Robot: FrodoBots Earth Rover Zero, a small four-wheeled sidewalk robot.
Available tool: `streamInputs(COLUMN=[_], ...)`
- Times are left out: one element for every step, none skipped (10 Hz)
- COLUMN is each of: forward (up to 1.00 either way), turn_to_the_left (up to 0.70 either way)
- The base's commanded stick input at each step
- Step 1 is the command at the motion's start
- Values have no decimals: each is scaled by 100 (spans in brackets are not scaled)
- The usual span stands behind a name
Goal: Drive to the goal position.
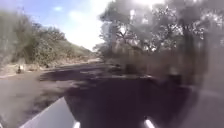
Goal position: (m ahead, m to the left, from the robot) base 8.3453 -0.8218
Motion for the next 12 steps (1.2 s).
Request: streamInputs(forward=[50,50,50,50,50,50,50,50,50,50,50,50], turn_to_the_left=[-4,-41,-45,0,0,0,0,0,0,0,0,0])
